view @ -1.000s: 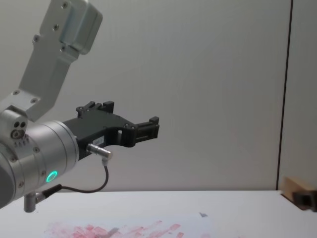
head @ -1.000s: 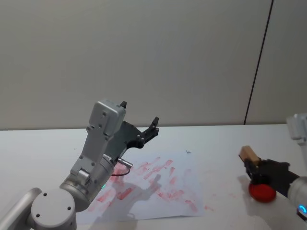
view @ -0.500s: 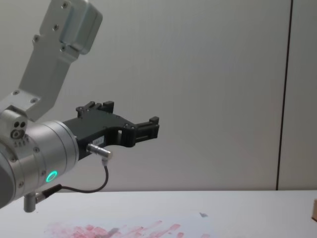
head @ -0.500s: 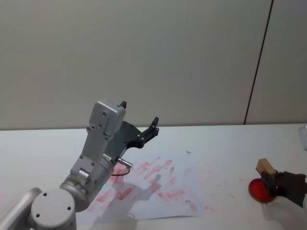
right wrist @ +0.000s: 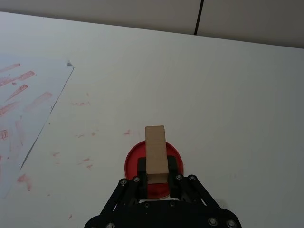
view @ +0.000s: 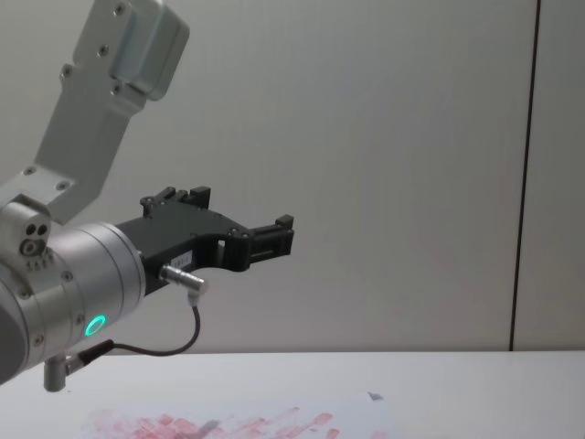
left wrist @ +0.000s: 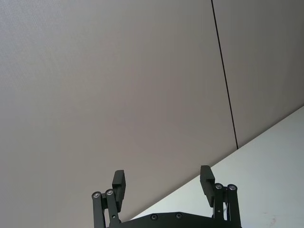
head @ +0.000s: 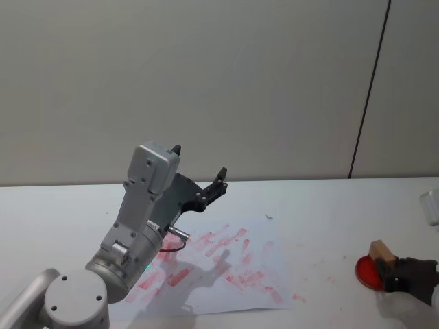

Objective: Use the one hand to pick up the stamp and affix it onto the A4 paper.

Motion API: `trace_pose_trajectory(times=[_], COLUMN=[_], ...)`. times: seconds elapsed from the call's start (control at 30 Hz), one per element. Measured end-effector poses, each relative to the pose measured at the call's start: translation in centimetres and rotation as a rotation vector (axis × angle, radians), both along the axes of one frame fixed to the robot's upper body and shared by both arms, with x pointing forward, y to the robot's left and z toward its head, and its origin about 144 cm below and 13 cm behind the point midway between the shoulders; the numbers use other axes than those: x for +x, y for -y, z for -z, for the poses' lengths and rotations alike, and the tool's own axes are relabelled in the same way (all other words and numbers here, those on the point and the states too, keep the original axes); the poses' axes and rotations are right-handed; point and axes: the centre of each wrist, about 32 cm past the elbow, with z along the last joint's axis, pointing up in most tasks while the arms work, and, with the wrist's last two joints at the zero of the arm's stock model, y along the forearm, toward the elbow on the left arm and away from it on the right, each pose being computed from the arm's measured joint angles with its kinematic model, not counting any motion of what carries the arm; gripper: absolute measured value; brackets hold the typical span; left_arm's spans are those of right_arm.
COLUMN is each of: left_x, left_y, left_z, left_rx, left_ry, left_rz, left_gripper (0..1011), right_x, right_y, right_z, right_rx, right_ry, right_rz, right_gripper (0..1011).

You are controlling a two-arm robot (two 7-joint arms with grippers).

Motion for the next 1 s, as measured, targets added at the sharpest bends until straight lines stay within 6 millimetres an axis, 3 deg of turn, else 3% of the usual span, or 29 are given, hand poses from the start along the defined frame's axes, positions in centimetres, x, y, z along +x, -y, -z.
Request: trace_pose_trajectory(times=[0.4, 0.53, 0.77, 0.87, 1.0], left_x=[0.0, 0.0, 0.0, 0.0, 0.0], left_y=[0.0, 0.0, 0.0, 0.0, 0.0], left_z=[0.0, 0.0, 0.0, 0.0, 0.0], left_rx=[0.0, 0.0, 0.0, 0.0, 0.0], left_ry=[0.0, 0.0, 0.0, 0.0, 0.0], left_rz=[0.0, 0.0, 0.0, 0.0, 0.0], left_gripper=[1002, 1001, 1001, 1001, 1002], right_x=[0.41, 0.5, 0.57, 0.6, 0.62], right_y=[-0.48, -0.57, -0.66, -0.69, -0.72], right_z=[0.4, 0.47, 0.53, 0.55, 0.57], right_rx=[-0.007, -0.009, -0.011, -0.012, -0.012], right_ry=[-0.011, -0.012, -0.014, -0.015, -0.015], right_rz=[-0.012, -0.014, -0.016, -0.017, -0.018], right_gripper=[247, 405, 579, 721, 813])
